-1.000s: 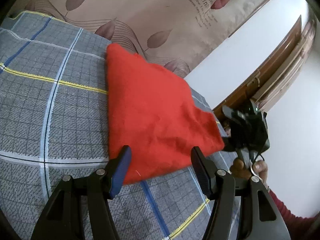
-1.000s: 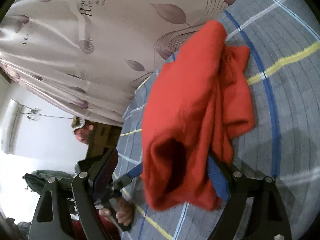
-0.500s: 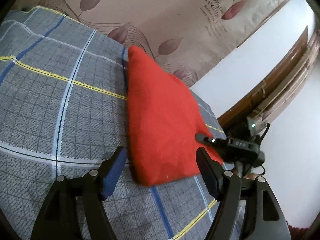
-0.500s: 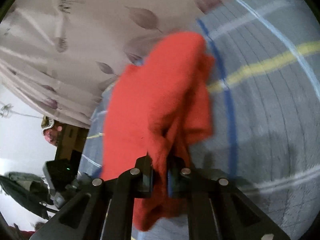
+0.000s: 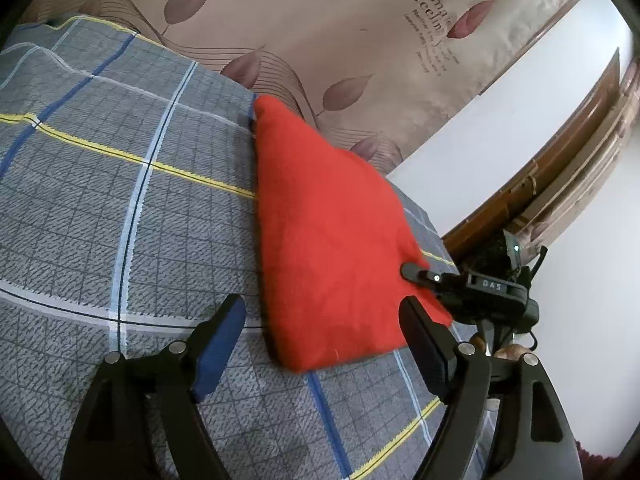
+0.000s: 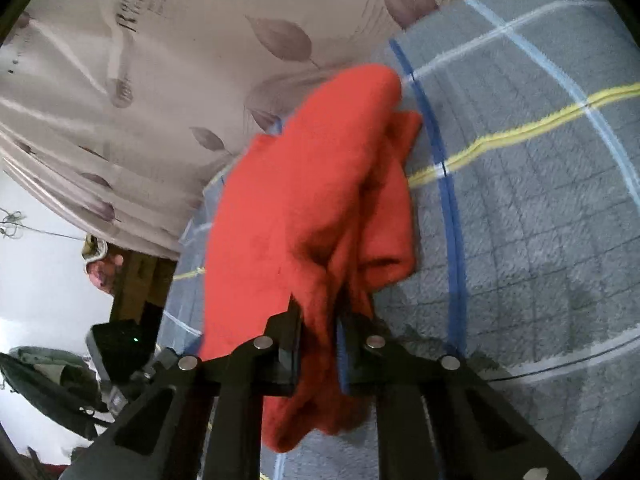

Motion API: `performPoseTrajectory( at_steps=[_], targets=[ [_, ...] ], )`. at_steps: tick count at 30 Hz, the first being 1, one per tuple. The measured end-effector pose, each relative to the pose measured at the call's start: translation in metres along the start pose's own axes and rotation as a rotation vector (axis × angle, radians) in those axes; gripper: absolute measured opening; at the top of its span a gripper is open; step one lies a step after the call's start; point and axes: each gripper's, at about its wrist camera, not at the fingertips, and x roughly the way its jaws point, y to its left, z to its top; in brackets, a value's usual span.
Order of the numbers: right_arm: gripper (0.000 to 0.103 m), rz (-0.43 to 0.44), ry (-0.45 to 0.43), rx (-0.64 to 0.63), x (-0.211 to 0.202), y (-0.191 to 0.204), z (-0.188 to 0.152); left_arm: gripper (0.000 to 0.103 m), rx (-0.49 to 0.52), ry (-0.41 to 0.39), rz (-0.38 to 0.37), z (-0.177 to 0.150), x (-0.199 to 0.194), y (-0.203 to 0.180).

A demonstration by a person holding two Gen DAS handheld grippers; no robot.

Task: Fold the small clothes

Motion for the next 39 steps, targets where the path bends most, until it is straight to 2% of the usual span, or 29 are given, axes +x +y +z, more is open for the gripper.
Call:
performPoseTrajectory(
  at_steps=[1, 2, 4, 6, 8, 10, 12, 14, 15, 16, 17, 19, 21, 22, 24, 26, 29, 34, 37, 38, 39],
  targets=[
    [0.013, 0.004, 0.000, -0.002, -0.002, 0.001, 0.002, 0.080, -0.002, 0.000, 0.000, 0.000, 0.000, 0.001],
    [0.018, 0.022, -0.005, 0.008, -0.005, 0.001, 0.004, 0.080, -0.001, -0.001, -0.001, 0.000, 0.000, 0.001],
    [0.021, 0.044, -0.051, 0.019, -0.021, 0.001, 0.012, 0.080, 0.000, 0.001, 0.000, 0.000, 0.000, 0.001],
    [0.038, 0.013, -0.107, 0.010, -0.036, 0.003, 0.020, 0.081, 0.000, 0.001, 0.000, -0.001, 0.000, 0.001],
    [0.050, -0.005, -0.141, 0.005, -0.043, 0.005, 0.031, 0.081, 0.000, 0.000, 0.000, -0.001, 0.000, 0.000],
    [0.053, -0.022, -0.142, 0.000, -0.040, 0.010, 0.044, 0.082, 0.002, 0.002, -0.001, -0.001, 0.000, 0.000],
    [0.060, -0.091, -0.129, -0.010, -0.027, 0.012, 0.059, 0.082, 0.002, 0.004, -0.001, -0.001, 0.000, 0.000],
    [0.060, -0.144, -0.092, 0.021, -0.009, 0.004, 0.072, 0.082, 0.001, 0.005, -0.001, -0.001, 0.001, 0.000],
    [0.054, -0.136, -0.076, 0.041, 0.003, -0.002, 0.078, 0.082, 0.001, 0.005, -0.002, -0.001, 0.001, 0.000],
    [0.044, -0.116, -0.069, 0.045, 0.010, -0.007, 0.081, 0.082, 0.001, 0.006, -0.001, -0.001, 0.001, 0.000],
    [0.017, -0.106, -0.059, 0.045, 0.016, -0.008, 0.083, 0.082, 0.001, 0.006, 0.000, -0.001, 0.001, 0.000],
    [0.015, -0.105, -0.085, 0.031, 0.022, -0.003, 0.089, 0.082, 0.001, 0.008, 0.002, -0.001, 0.002, -0.001],
    [0.010, -0.078, -0.164, 0.000, 0.011, 0.004, 0.090, 0.082, 0.002, 0.009, 0.003, -0.001, 0.002, -0.001],
    [0.009, -0.097, -0.170, -0.006, 0.010, 0.001, 0.090, 0.082, 0.001, 0.010, 0.003, -0.001, 0.002, -0.001],
    [0.009, -0.180, -0.123, -0.011, 0.021, -0.013, 0.088, 0.082, 0.001, 0.010, 0.003, -0.001, 0.003, -0.002],
    [0.008, -0.131, -0.126, 0.018, 0.020, -0.026, 0.085, 0.083, 0.004, 0.012, 0.001, -0.001, 0.003, -0.002],
    [0.009, -0.149, -0.125, 0.001, 0.018, -0.025, 0.086, 0.084, 0.006, 0.014, 0.002, -0.001, 0.004, -0.002],
    [0.022, -0.136, -0.158, 0.022, 0.011, -0.021, 0.080, 0.084, 0.006, 0.015, 0.005, -0.001, 0.005, -0.002],
    [0.043, -0.187, -0.163, 0.010, 0.000, -0.011, 0.073, 0.084, 0.006, 0.015, 0.006, 0.000, 0.006, -0.002],
    [0.056, -0.190, -0.166, -0.013, -0.006, -0.003, 0.068, 0.084, 0.007, 0.016, 0.007, 0.000, 0.006, -0.002],
    [0.060, -0.192, -0.173, -0.027, -0.010, 0.003, 0.064, 0.084, 0.007, 0.016, 0.008, 0.000, 0.006, -0.002]
  ],
)
